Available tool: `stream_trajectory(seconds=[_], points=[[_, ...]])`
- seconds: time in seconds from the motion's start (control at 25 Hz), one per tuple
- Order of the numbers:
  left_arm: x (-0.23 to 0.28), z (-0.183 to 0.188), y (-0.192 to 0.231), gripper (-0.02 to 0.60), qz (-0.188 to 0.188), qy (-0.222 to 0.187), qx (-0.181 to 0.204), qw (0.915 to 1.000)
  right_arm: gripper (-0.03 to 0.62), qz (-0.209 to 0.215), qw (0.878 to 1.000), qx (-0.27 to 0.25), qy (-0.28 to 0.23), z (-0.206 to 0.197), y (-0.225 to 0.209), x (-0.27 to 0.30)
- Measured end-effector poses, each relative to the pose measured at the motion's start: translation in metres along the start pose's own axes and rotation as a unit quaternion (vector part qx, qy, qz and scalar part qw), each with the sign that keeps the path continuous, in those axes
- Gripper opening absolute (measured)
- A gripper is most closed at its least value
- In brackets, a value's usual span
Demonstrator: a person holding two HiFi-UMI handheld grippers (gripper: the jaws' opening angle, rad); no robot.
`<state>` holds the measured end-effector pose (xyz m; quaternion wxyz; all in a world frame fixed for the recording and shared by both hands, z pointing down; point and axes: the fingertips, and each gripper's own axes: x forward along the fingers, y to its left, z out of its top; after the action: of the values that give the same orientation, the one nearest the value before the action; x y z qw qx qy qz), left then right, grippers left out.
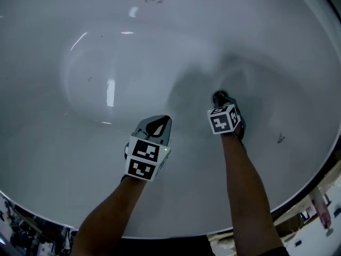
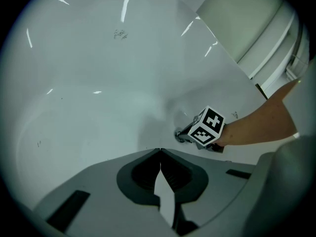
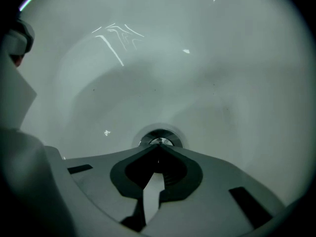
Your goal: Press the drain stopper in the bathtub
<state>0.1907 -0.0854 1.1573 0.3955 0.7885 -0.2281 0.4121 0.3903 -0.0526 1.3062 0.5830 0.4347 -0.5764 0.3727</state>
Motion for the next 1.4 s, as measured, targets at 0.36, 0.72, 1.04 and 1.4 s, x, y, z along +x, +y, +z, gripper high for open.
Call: stream_trajectory(seconds=[0.36,0.72,1.04,1.4], points=[[-0.081,0.028,0.012,0.017,0.034,-0.019,0.016,0.9991,0.014,0.020,0.999,0.047,-0.015,0.014,-0.011,-0.083],[-0.305,0.102,-0.054,0.017,0.054,-0.049,-0.004,0.9973,0.014,0.095,0.990,0.075,-0.070,0.041,0.039,-0.371],[-0.457,0.189,-0.143,0.017,0.046,-0.148,0.011,0.9879,0.014,0.156,0.963,0.037,-0.214,0.092,0.086,-0.584],[-0.566,0.223,-0.199,0.017,0.071,-0.229,-0.001,0.9708,0.014,0.144,0.921,0.071,-0.355,0.118,0.039,-0.743]])
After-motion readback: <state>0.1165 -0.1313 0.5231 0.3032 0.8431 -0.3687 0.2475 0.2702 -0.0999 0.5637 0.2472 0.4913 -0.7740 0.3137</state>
